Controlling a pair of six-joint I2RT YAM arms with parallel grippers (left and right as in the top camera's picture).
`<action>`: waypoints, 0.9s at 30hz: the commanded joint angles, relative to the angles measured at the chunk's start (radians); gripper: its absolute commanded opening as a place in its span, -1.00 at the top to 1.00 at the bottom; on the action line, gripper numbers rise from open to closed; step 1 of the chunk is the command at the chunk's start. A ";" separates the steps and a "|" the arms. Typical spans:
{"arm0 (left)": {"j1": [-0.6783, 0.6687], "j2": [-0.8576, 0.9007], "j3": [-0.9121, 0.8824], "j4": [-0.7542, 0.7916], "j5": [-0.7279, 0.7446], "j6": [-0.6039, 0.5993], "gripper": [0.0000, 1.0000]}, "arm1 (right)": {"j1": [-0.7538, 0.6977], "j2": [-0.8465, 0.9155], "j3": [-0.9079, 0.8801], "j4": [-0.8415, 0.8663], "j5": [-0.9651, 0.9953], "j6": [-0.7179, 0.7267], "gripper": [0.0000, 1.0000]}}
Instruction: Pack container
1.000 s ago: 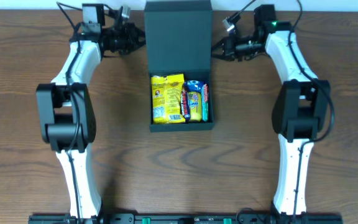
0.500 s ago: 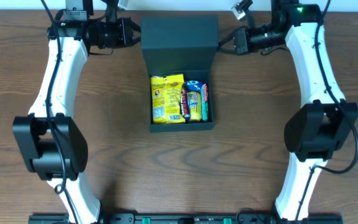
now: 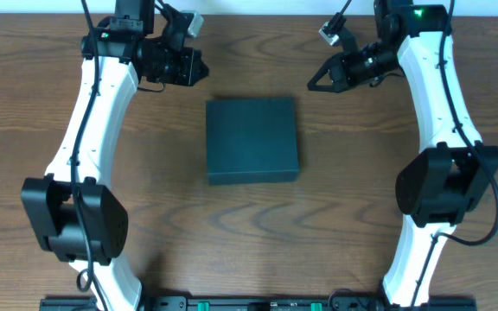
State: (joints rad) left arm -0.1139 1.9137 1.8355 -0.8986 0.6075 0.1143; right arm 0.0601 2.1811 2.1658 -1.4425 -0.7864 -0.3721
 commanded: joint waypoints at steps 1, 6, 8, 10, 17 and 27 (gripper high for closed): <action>0.002 -0.083 0.016 -0.011 -0.171 -0.093 0.89 | -0.011 -0.035 0.026 0.010 0.129 0.057 0.97; 0.000 -0.205 0.016 -0.078 -0.287 -0.123 0.89 | -0.015 -0.076 0.052 0.010 0.292 0.081 0.97; 0.000 -0.248 0.016 -0.121 -0.305 -0.140 0.88 | -0.021 -0.104 0.052 0.002 0.293 0.095 0.97; 0.000 -0.298 0.016 -0.187 -0.314 -0.145 0.88 | -0.033 -0.149 0.052 -0.020 0.293 0.115 0.97; -0.011 -0.458 -0.066 -0.325 -0.378 -0.134 0.88 | -0.015 -0.389 0.028 -0.063 0.294 0.140 0.97; -0.050 -1.001 -0.637 -0.266 -0.264 -0.096 0.88 | 0.224 -0.925 -0.595 0.016 0.396 0.181 0.97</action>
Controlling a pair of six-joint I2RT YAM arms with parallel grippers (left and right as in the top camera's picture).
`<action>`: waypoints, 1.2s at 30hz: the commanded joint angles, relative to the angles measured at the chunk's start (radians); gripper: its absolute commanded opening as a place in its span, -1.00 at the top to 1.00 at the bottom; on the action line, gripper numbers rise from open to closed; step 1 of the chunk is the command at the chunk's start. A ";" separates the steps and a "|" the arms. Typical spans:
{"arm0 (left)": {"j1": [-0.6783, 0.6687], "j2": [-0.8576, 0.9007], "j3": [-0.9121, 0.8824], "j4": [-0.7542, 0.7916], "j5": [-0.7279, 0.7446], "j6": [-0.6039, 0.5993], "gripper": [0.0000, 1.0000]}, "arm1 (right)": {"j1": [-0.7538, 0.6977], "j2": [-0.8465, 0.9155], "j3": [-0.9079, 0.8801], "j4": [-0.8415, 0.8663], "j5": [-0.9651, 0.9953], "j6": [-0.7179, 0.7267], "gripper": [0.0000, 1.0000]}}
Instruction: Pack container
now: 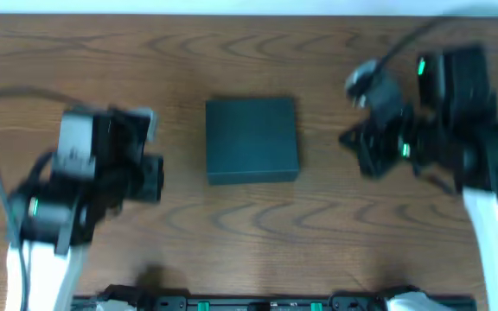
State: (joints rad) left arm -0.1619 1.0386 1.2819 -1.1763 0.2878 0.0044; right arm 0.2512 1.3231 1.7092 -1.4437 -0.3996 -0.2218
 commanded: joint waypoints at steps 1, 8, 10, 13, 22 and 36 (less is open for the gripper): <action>-0.002 -0.201 -0.134 0.014 0.061 0.013 0.88 | 0.043 -0.135 -0.243 0.056 -0.004 0.069 0.97; -0.002 -0.490 -0.298 0.006 0.061 -0.082 -0.91 | 0.053 -0.444 -0.631 0.171 -0.023 0.334 -0.91; -0.002 -0.502 -0.299 0.005 0.061 -0.124 -0.91 | 0.053 -0.478 -0.657 0.168 -0.023 0.405 -0.98; -0.002 -0.502 -0.299 -0.003 0.061 -0.170 -0.91 | 0.053 -0.497 -0.669 0.168 -0.022 0.443 -0.98; -0.002 -0.502 -0.299 -0.004 0.059 -0.169 -0.91 | 0.053 -0.491 -0.669 0.169 -0.023 0.443 -0.99; -0.002 -0.534 -0.299 0.006 -0.039 -0.132 -0.91 | 0.053 -0.491 -0.669 0.169 -0.022 0.443 -0.98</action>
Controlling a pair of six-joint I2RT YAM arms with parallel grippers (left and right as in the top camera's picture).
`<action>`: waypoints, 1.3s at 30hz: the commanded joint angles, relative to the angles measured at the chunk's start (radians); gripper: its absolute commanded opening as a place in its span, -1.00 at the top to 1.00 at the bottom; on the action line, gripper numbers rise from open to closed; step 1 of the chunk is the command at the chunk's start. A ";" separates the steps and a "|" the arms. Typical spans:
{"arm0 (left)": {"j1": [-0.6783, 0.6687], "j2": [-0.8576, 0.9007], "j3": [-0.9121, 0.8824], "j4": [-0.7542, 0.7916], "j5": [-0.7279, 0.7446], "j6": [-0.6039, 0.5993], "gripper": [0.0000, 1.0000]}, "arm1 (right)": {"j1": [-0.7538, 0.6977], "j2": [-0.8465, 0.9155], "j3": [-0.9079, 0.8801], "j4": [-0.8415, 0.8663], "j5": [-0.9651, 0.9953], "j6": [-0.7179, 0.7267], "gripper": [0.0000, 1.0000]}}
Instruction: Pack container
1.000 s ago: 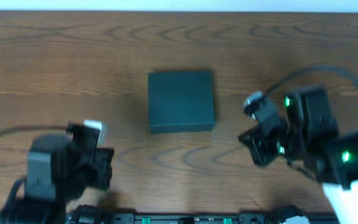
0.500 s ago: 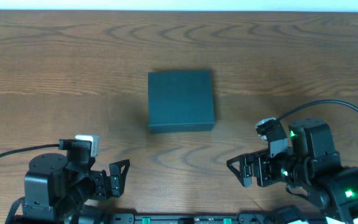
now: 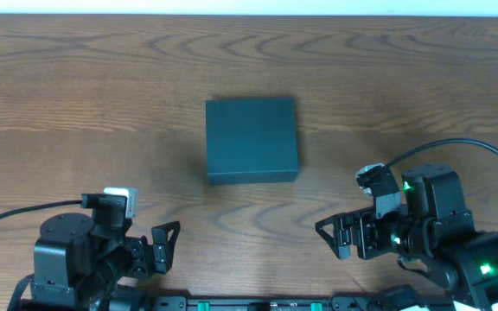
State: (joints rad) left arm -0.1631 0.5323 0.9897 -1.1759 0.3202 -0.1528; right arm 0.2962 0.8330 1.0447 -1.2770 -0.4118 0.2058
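Note:
A dark teal closed box (image 3: 252, 139) lies flat in the middle of the wooden table (image 3: 102, 95) in the overhead view. My left gripper (image 3: 168, 238) is at the near left edge, well below and left of the box, its fingers spread apart with nothing between them. At the near right edge sits my right gripper (image 3: 329, 236), also apart from the box, open and empty. Both arms are folded low by the front rail.
A black rail (image 3: 249, 303) runs along the table's front edge between the two arm bases. A cable (image 3: 456, 149) loops over the right arm. No other objects show on the table.
Both arms have moved further toward the front edge and now sit folded low near the rail. The box has not moved. Both grippers are open.
First both arms reached to the far side of the table, grippers flanking the box's far corners. Then they were at mid-table level beside the box, blurred. Now they rest at the front edge; the box has stayed closed in place throughout.

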 commanded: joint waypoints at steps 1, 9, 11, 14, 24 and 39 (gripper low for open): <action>0.000 -0.035 -0.008 0.018 -0.117 0.026 -0.91 | 0.008 -0.001 -0.005 0.002 -0.010 0.015 -0.98; 0.114 -0.199 -0.207 0.216 -0.354 0.180 -0.91 | 0.008 -0.001 -0.005 0.002 -0.010 0.015 -0.99; 0.145 -0.254 -0.296 0.254 -0.354 0.219 -0.91 | 0.008 -0.001 -0.005 0.002 -0.010 0.015 -0.99; 0.168 -0.324 -0.411 0.285 -0.354 0.229 -0.91 | 0.008 -0.001 -0.005 0.002 -0.010 0.015 -0.98; 0.176 -0.530 -0.675 0.326 -0.351 0.133 -0.91 | 0.008 -0.001 -0.005 0.002 -0.010 0.015 -0.99; 0.176 -0.529 -0.829 0.455 -0.351 0.116 -0.91 | 0.008 -0.001 -0.005 0.002 -0.010 0.015 -0.99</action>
